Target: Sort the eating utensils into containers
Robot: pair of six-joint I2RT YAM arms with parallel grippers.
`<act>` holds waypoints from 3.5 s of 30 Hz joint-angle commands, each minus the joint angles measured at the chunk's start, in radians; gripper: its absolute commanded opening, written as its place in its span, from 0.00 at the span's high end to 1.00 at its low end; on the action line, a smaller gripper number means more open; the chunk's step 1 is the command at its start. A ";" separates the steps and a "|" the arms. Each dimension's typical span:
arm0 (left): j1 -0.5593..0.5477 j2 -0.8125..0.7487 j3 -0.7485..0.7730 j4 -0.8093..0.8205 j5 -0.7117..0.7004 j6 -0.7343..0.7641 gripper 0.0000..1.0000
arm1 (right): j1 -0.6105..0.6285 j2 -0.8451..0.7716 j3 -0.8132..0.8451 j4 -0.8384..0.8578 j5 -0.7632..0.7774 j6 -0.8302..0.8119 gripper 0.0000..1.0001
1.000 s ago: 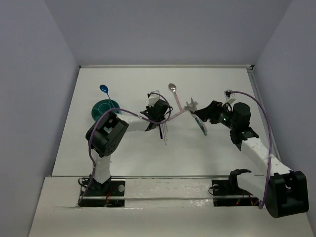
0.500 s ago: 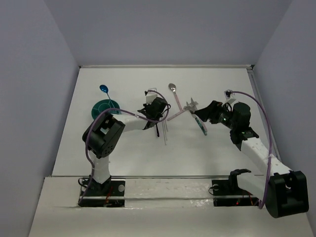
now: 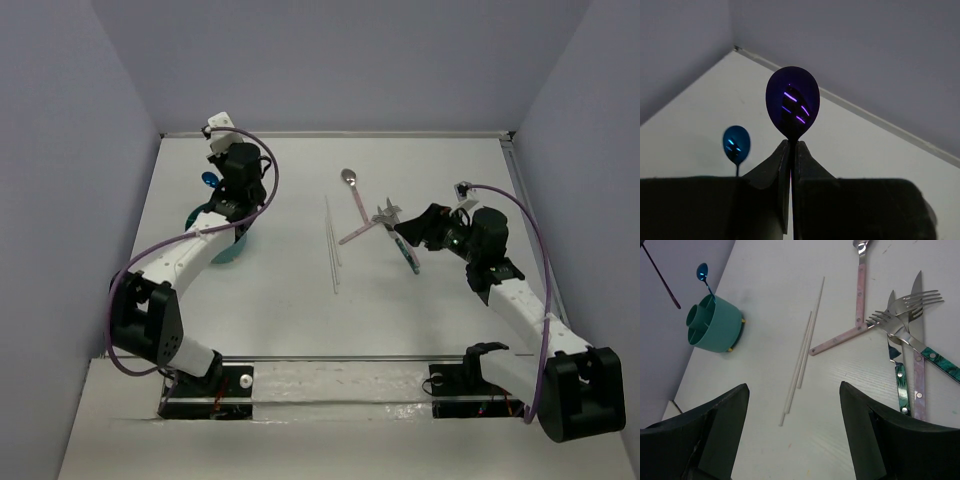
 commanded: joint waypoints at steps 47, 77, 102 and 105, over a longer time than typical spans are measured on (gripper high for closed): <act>0.139 0.312 -0.181 0.648 -0.205 0.506 1.00 | 0.034 -0.002 0.036 0.059 -0.007 -0.022 0.21; 0.082 0.210 -0.243 0.432 -0.311 0.279 0.72 | 0.034 -0.003 0.035 0.061 -0.004 -0.019 0.21; -0.074 -0.617 -0.168 -0.293 0.407 -0.089 0.38 | 0.055 0.115 0.085 -0.028 0.127 -0.074 0.22; -0.074 -0.709 -0.220 -0.410 0.502 -0.070 0.37 | 0.124 0.171 0.145 -0.091 0.226 -0.126 0.26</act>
